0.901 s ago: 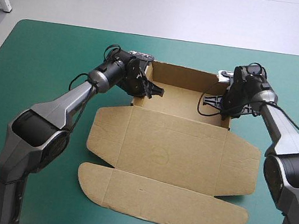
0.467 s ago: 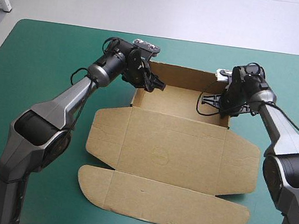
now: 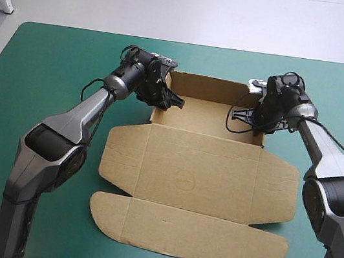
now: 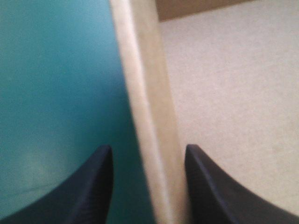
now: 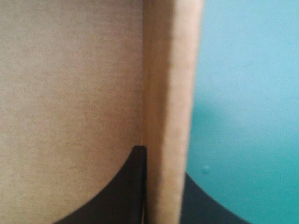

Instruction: Fold the box

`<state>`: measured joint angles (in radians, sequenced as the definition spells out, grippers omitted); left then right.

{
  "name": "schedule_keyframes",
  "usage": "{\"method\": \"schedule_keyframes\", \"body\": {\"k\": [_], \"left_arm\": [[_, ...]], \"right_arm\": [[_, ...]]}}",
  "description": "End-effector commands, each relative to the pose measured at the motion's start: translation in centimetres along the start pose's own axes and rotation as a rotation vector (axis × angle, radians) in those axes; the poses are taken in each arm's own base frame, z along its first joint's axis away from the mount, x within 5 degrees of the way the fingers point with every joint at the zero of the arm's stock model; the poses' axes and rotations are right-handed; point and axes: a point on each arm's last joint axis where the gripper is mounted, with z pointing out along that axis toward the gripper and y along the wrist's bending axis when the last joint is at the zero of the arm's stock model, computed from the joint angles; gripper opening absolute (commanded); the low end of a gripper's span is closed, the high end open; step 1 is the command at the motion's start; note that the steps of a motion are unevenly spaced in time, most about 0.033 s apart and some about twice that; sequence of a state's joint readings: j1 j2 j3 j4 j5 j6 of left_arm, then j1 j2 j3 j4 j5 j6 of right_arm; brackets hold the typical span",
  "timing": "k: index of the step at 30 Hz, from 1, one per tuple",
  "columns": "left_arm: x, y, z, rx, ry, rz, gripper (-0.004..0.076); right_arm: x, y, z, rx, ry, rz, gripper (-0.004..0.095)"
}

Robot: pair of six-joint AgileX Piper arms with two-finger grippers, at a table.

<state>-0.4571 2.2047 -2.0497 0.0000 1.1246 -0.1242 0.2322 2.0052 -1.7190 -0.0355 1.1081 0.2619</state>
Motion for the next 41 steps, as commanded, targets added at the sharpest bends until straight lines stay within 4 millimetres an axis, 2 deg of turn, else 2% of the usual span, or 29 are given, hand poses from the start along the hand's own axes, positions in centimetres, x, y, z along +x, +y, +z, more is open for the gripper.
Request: {"method": "schedule_keyframes", "body": {"k": [1,3,14,17,19,21,25,27,29,33,35,41], "left_arm": [[-0.6,-0.1,-2.6,-0.004,-0.07,0.004,0.0164],[-0.6,0.0,-2.6,-0.012,-0.074,0.013,-0.0008],[-0.7,-0.5,-2.7,0.002,-0.081,0.014,-0.001],[-0.7,-0.5,-2.9,0.003,-0.085,0.016,-0.0002],[-0.8,-0.6,-3.1,0.01,-0.09,0.025,0.0025],[-1.0,-0.7,-3.5,0.022,-0.101,0.037,0.0091],[-1.4,-0.8,-4.6,0.028,-0.132,0.036,0.0298],[-1.4,-0.8,-5.0,0.027,-0.143,0.037,0.0405],[-1.3,-0.8,-5.0,0.029,-0.135,0.036,0.0463],[-1.1,-1.0,-5.6,0.047,-0.117,0.028,0.048],[-1.1,-1.1,-6.7,0.064,-0.139,0.023,0.048],[-0.6,-1.4,-12.2,0.104,-0.24,0.075,0.048]], "right_arm": [[-0.5,-0.3,-2.4,0.023,-0.084,-0.041,0.0],[-0.5,-0.3,-2.4,0.022,-0.081,-0.04,0.0],[-0.4,-0.2,-2.4,0.015,-0.069,-0.043,0.0],[-0.3,-0.2,-2.7,0.011,-0.075,-0.056,0.0046],[-0.4,-0.2,-3.1,0.008,-0.091,-0.059,0.0116],[-0.6,-0.2,-3.8,0.002,-0.114,-0.063,0.0226],[-1.1,0.1,-5.3,-0.025,-0.143,-0.055,0.0437],[-1.3,0.2,-6.2,-0.038,-0.156,-0.05,0.0486],[-1.4,0.3,-6.6,-0.045,-0.151,-0.047,0.049],[-1.3,0.3,-7.6,-0.049,-0.144,-0.056,0.049],[-1.2,0.2,-8.6,-0.06,-0.179,-0.055,0.049],[-0.1,-0.3,-13.3,-0.075,-0.284,-0.061,0.049]]}}
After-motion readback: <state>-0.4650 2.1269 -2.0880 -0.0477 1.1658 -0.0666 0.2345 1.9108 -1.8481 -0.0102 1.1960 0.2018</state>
